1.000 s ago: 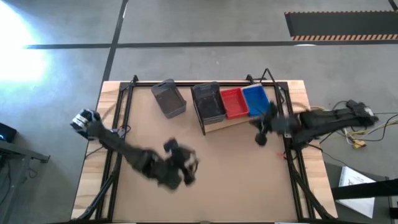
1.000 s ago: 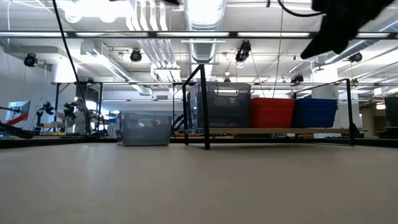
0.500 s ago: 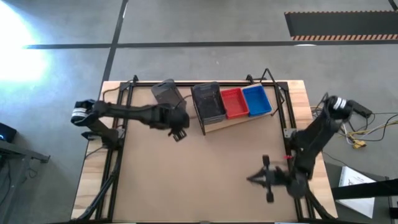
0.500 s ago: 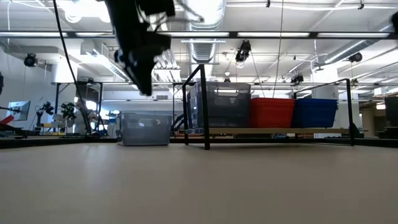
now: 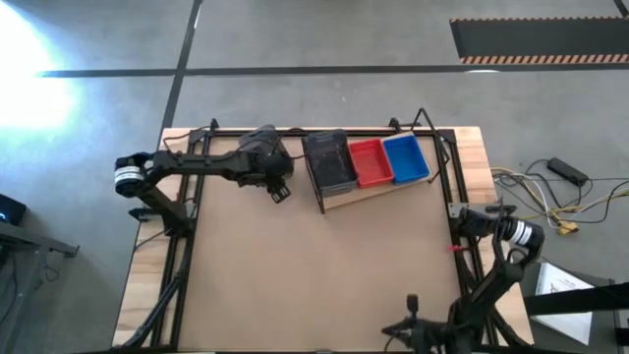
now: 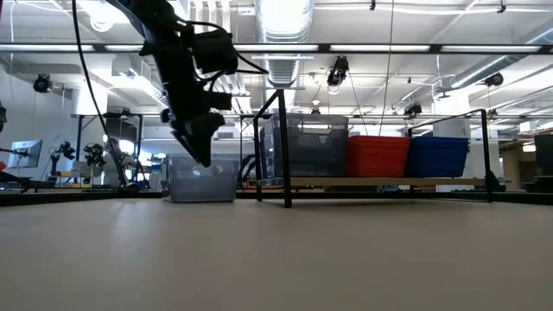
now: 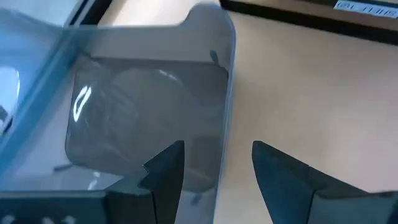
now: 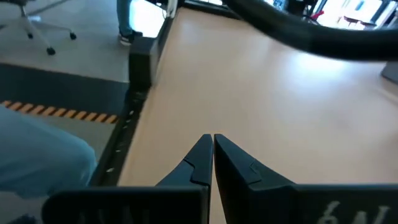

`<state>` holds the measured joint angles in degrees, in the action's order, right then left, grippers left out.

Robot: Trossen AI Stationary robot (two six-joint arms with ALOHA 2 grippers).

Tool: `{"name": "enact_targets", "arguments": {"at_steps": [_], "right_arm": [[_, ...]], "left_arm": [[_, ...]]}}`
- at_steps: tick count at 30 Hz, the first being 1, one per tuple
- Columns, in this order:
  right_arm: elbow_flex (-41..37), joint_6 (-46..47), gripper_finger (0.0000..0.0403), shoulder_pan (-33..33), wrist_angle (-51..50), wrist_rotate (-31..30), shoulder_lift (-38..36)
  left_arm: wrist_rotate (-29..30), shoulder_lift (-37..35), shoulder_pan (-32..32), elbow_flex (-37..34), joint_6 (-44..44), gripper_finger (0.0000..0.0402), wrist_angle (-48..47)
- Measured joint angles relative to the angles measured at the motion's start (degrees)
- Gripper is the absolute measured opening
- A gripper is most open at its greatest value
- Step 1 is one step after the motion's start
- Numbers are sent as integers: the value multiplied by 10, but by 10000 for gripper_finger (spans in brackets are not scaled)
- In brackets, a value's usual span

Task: Stack baskets on shelf by color
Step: Stack the black bin on the other black bin on the shelf

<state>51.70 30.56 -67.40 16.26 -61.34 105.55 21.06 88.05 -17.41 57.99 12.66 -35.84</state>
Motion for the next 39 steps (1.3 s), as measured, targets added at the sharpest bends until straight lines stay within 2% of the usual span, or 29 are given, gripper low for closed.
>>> {"name": "enact_targets", "arguments": {"at_steps": [4,7,9,12,16,21,25,31,35,39], "right_arm": [[48,-6,9,0,-46,0,27],[75,-6,9,0,-92,0,26],[89,-6,9,0,-121,0,23],[108,-6,9,0,-147,-1,16],[136,-7,9,-4,-198,-1,11],[181,-7,9,-24,-279,-1,10],[201,-6,9,-45,-307,-2,10],[216,-6,9,-69,-315,-2,10],[218,-6,9,-71,-315,-3,10],[218,-6,9,-71,-316,-5,10]], "left_arm": [[-1,1,-17,-10,-26,173,14],[-47,2,-36,-27,-25,164,26],[-90,2,-40,-43,-23,146,47],[-104,2,-35,-51,1,103,48],[-106,1,3,-43,5,22,44],[-116,-6,80,-6,7,6,6],[-127,-12,159,47,36,1,-53],[-136,-16,270,164,97,0,-212],[-172,-16,319,258,166,0,-323],[-155,-16,348,347,180,0,-343]]}}
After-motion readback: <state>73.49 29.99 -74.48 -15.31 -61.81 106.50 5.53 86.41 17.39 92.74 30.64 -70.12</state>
